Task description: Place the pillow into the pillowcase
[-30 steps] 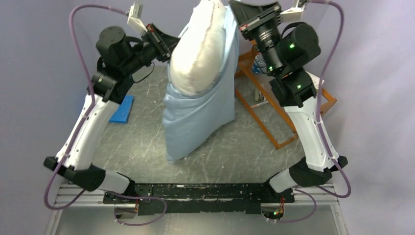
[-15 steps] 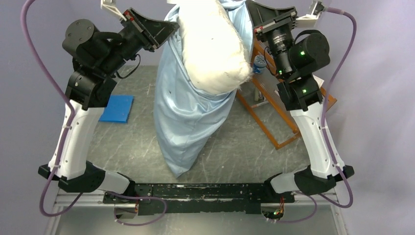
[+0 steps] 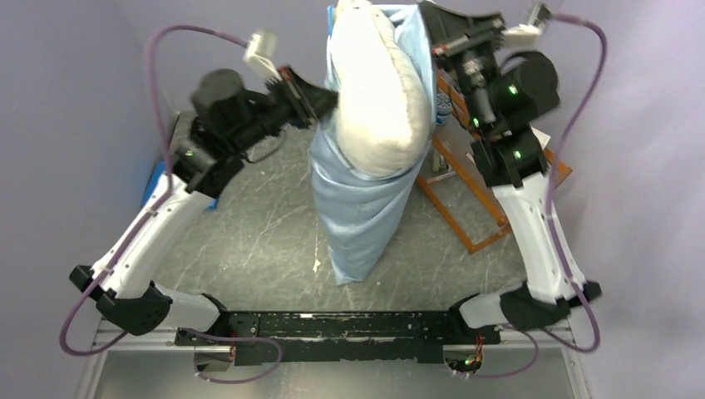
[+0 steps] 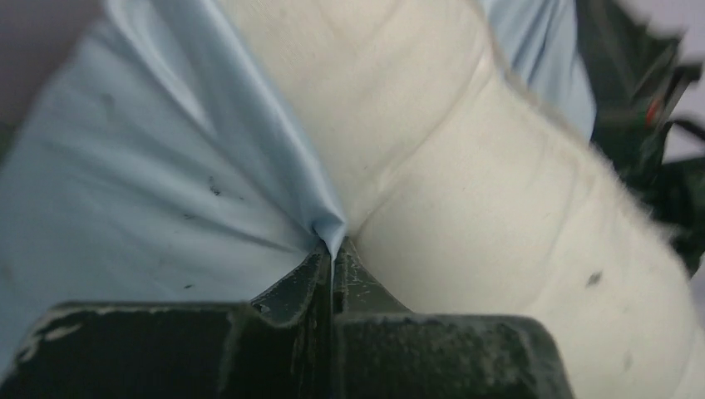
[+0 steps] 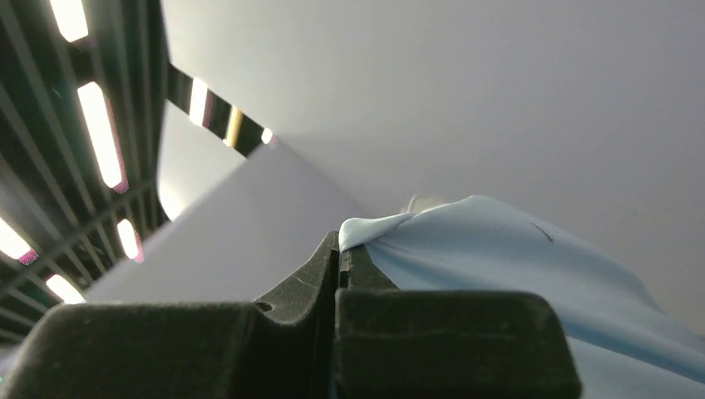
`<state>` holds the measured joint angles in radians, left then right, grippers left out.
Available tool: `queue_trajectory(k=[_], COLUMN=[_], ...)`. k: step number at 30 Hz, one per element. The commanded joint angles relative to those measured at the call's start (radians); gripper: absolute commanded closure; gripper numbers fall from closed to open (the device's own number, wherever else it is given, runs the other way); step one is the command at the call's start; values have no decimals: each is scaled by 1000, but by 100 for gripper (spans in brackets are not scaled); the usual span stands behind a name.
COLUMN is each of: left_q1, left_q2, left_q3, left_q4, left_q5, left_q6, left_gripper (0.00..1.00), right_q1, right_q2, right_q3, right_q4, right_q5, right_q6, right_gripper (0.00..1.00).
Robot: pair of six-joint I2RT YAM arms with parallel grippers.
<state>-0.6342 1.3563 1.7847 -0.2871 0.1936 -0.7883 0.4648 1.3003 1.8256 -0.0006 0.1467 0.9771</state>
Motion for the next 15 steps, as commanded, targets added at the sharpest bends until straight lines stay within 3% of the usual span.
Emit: queue_trajectory(k=[1,5,8,10,11,13,15], left_q1=[-65,160,353,392,392,354,283], left_q2=[51,140,250,296,287,199,101], left_q3=[-58,118,440,566,551,359,185], left_q4=[23,-29,-95,-78,-20,204,389], left_q5=[20,91,180,238,265,339,335], left_q6=[62,45,-17,-81,-143,-289,-343], left_gripper=[95,95,95,95,95,95,95], right_q1=[-5,-3,-7,-24,-37,-46,-53], right_q2=[203,213,139,82,67,72,97], right_q3=[255,256,193,97,67,71,99], right_q4=[-206,-184,-94,42,103,168,186], right_q5=[-171,-255,-233,-160,-104,-28,-28], right_q6=[-147,-166,-104,-19,14,49,100], right_gripper=[100,100,100,100,100,100,100])
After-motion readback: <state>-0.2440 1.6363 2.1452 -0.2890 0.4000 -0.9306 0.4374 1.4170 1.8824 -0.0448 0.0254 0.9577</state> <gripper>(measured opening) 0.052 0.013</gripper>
